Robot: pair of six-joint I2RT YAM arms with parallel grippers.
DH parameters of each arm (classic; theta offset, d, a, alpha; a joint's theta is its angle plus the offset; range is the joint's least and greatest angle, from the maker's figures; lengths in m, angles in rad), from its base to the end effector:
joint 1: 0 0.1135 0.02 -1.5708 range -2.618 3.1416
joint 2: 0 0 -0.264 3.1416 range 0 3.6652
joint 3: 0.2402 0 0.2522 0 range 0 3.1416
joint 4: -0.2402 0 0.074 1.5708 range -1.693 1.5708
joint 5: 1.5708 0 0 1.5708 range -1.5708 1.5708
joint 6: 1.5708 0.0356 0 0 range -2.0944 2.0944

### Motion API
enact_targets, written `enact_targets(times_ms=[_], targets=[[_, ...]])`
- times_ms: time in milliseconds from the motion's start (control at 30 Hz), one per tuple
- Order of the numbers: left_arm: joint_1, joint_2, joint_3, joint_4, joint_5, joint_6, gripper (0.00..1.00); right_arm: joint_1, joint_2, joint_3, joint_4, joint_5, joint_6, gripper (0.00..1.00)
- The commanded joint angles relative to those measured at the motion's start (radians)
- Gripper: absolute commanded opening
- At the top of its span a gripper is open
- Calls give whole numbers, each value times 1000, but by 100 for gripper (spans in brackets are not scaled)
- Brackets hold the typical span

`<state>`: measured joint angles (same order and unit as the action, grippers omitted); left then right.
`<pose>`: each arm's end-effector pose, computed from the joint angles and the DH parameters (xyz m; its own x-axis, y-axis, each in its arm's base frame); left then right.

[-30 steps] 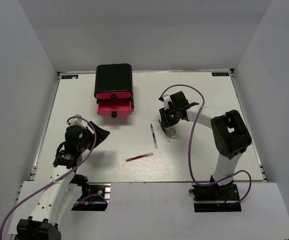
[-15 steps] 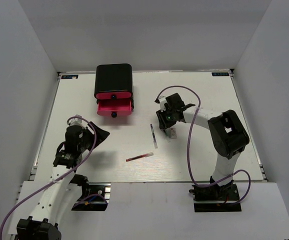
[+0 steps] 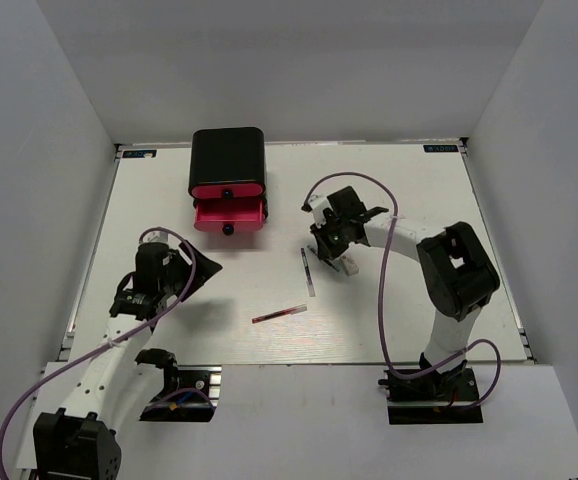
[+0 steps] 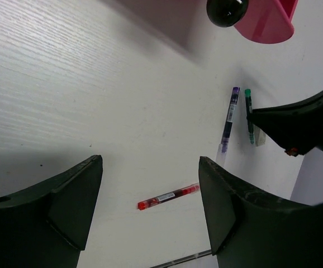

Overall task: Sort the stationery into containers
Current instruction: Grab a piece of stationery with the right arm, then place the stationery into the container

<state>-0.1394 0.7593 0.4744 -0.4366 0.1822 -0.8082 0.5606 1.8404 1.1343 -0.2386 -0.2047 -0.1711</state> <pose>0.1598 -0.0289 0.2120 -0.6481 -0.6271 -0.4321 -0.2855 0.7261 -0.6255 0.3175 0.2079 0.1665 -0.5705 -0.5550 -0.6055 -0.7292 0.6814 0.0625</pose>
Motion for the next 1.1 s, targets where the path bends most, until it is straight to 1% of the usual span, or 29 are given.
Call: enact_targets(times_ms=[0, 67, 100, 167, 200, 233, 267, 300, 367, 400, 433, 467, 567, 667, 767, 800, 867, 900, 1067], targets=[[-2, 20, 24, 36, 59, -58, 79, 1, -107, 93, -53, -251, -132, 0], [-2, 20, 10, 73, 75, -80, 79, 7, -145, 163, -61, -326, -220, 0], [-2, 20, -2, 82, 85, -80, 79, 12, -147, 201, -61, -437, -234, 0], [-2, 20, -14, 101, 85, -95, 79, 19, -144, 261, -39, -516, -301, 0], [-2, 8, -14, 101, 85, -95, 79, 21, -132, 304, -21, -607, -330, 0], [-2, -1, -14, 101, 85, -95, 79, 27, -107, 323, 1, -642, -341, 0], [-2, -2, -14, 101, 85, -80, 79, 36, -77, 396, 8, -712, -359, 0], [-2, -11, -14, 101, 85, -56, 79, 44, -61, 418, 48, -766, -364, 0], [-2, -21, -14, 91, 85, -28, 79, 67, -6, 490, 85, -843, -367, 0], [-2, -31, -14, 82, 85, -14, 79, 76, 8, 502, 138, -867, -363, 0], [-2, -31, -14, 82, 85, 9, 79, 85, 19, 510, 197, -878, -363, 0], [-2, -40, -14, 82, 95, 18, 79, 111, 54, 522, 217, -883, -358, 0], [-2, -60, -14, 82, 118, 43, 79, 143, 115, 535, 448, -903, -309, 0], [-2, -72, -14, 82, 128, 69, 79, 169, 199, 585, 568, -901, -252, 0], [-2, -83, -4, 72, 137, 113, 79, 182, 288, 625, 628, -834, -231, 0], [-2, -83, 12, 58, 137, 127, 78, 185, 302, 665, 633, -823, -231, 0], [-2, -83, 27, 46, 146, 168, 78, 186, 354, 693, 634, -789, -228, 0], [-2, -83, 41, 45, 146, 182, 78, 183, 364, 732, 627, -785, -225, 0], [-2, -103, 59, 36, 166, 231, 77, 180, 388, 756, 590, -779, -261, 0]])
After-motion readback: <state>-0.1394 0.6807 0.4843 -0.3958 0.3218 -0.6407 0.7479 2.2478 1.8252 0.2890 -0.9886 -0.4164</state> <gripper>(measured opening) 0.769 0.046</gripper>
